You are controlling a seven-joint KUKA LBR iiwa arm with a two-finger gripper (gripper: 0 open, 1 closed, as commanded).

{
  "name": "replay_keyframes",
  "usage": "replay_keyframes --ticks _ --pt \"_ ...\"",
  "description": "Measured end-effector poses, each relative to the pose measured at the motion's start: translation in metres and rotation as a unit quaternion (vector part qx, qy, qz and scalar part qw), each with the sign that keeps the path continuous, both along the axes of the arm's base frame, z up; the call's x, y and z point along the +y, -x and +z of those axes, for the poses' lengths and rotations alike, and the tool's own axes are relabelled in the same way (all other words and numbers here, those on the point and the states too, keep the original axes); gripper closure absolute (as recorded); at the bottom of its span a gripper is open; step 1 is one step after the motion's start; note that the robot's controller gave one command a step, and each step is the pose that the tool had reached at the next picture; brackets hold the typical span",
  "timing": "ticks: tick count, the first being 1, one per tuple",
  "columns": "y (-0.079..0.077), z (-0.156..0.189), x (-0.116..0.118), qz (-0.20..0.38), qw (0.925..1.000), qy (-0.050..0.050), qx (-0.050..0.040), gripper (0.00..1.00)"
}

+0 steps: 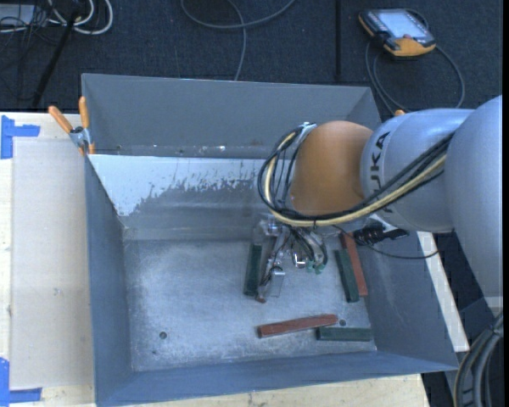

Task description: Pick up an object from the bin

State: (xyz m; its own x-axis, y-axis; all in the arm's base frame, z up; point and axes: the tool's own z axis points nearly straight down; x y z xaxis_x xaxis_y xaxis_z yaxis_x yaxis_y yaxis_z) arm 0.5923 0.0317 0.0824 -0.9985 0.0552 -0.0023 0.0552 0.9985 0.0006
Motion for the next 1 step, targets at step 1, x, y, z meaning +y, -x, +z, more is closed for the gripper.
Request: replay_keyframes --ticks 1 --pt "0.0185 -0.0029 -0.0052 -0.068 0.9977 0.001 0.0010 0.00"
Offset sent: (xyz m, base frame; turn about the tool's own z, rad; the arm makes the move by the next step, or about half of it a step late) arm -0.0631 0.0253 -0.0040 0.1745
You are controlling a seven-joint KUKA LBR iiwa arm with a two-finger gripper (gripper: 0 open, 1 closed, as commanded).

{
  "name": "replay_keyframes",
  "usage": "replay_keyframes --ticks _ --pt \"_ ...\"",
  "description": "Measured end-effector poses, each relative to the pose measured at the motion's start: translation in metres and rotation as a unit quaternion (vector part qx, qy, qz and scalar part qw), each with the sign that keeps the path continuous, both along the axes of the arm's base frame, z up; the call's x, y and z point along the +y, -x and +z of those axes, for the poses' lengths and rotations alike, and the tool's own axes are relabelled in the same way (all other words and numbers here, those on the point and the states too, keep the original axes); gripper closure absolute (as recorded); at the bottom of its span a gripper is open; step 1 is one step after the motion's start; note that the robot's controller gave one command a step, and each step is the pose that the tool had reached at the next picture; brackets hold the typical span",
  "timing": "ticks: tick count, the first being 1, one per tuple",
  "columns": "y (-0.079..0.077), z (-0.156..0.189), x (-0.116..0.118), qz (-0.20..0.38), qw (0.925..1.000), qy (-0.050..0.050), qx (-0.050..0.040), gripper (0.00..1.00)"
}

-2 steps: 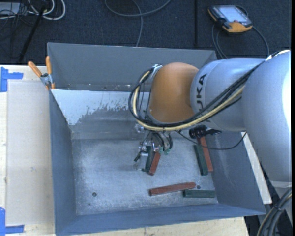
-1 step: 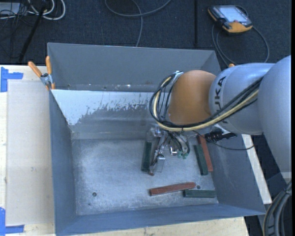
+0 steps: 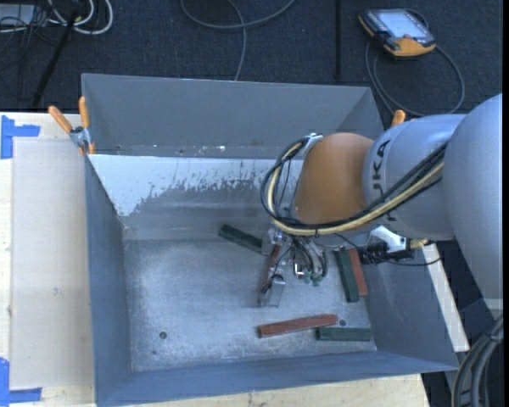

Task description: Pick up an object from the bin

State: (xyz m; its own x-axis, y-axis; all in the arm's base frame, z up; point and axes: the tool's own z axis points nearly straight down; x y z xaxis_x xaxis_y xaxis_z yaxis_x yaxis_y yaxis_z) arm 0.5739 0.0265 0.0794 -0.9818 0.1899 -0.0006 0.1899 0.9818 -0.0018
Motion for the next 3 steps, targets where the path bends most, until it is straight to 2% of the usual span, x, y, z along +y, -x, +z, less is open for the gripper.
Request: replay_keyframes --ticks 1,2,3 --pt "0.038 -0.001 0.026 -0.020 0.9998 -0.001 0.0007 0.00" --pt "0.041 0.019 -0.012 -0.020 0.9998 -0.002 0.0011 0.00" --pt "0.076 -0.003 -0.054 -0.012 0.9999 0.000 -0.0006 0.00"
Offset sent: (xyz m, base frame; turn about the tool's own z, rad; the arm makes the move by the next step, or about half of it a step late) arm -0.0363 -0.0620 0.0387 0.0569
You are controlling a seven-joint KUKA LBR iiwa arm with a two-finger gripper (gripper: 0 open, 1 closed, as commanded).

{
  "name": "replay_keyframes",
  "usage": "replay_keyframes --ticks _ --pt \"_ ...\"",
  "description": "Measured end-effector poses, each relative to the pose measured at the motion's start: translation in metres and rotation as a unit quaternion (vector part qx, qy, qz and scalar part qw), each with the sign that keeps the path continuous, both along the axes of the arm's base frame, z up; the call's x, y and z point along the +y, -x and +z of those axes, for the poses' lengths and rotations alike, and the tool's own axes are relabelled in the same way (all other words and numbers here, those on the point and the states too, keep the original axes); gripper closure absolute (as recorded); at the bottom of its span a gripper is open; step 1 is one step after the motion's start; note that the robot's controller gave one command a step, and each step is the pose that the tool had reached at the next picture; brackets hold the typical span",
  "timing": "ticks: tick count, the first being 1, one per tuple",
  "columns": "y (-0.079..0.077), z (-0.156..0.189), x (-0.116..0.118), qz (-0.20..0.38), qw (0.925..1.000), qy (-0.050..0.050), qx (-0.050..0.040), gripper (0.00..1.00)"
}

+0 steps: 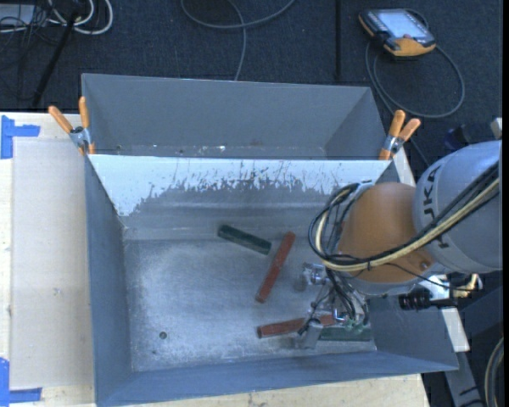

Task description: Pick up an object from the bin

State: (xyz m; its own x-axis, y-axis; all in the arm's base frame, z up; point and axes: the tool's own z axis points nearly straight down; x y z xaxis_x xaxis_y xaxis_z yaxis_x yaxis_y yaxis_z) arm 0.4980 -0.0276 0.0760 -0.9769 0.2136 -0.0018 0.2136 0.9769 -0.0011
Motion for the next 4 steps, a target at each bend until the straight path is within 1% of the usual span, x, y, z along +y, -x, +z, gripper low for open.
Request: replay_keyframes --ticks 1,2,3,4 --pt "0.019 0.013 0.080 0.011 0.9999 -0.001 0.0015 1.00" --pt "0.019 0.013 0.080 0.010 1.0000 -0.001 0.0015 0.00" --pt "0.019 0.013 0.080 0.009 1.0000 -0.001 0.0015 0.00" --pt "-0.008 -0.003 0.059 0.221 0.9752 0.000 -0.0056 1.00"
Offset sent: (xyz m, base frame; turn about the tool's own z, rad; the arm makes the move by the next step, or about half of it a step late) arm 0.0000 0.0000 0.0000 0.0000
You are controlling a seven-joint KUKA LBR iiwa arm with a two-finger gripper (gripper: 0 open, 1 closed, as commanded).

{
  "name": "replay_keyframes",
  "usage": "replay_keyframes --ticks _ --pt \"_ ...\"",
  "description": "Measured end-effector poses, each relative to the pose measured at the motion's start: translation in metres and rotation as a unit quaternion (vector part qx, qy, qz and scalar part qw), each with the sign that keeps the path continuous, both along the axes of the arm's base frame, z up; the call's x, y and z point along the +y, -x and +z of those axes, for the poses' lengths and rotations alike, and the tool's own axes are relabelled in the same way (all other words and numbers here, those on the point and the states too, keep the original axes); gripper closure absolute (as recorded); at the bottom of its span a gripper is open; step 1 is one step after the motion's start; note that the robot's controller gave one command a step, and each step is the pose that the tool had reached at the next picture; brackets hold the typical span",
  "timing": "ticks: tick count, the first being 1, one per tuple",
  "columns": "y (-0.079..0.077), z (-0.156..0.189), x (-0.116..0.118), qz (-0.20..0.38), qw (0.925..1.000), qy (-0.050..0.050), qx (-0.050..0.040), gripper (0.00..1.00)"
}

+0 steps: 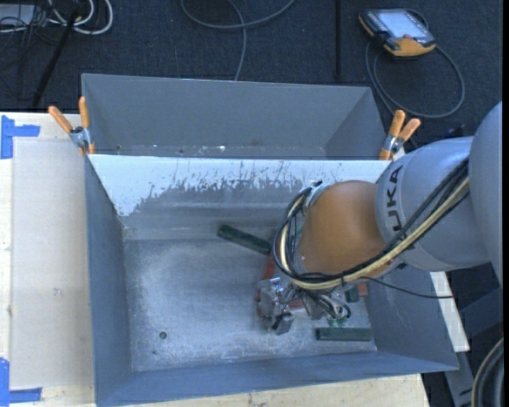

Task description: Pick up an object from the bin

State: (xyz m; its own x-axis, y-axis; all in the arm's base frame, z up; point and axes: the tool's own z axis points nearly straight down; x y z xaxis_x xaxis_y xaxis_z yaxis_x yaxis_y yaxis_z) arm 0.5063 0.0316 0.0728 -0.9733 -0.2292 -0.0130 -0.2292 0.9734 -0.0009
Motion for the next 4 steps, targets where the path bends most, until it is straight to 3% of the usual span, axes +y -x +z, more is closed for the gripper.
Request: replay_keyframes --ticks 1,2,3,4 --pt "0.000 0.000 0.000 0.000 1.0000 0.000 0.0000 1.00" --pt "-0.008 0.005 0.018 -0.009 0.9999 0.001 0.0067 0.00" --pt "-0.009 0.005 0.017 -0.010 0.9999 0.001 0.0066 0.00" --pt "-0.037 -0.003 -0.089 0.072 0.9974 0.001 0.0061 1.00"
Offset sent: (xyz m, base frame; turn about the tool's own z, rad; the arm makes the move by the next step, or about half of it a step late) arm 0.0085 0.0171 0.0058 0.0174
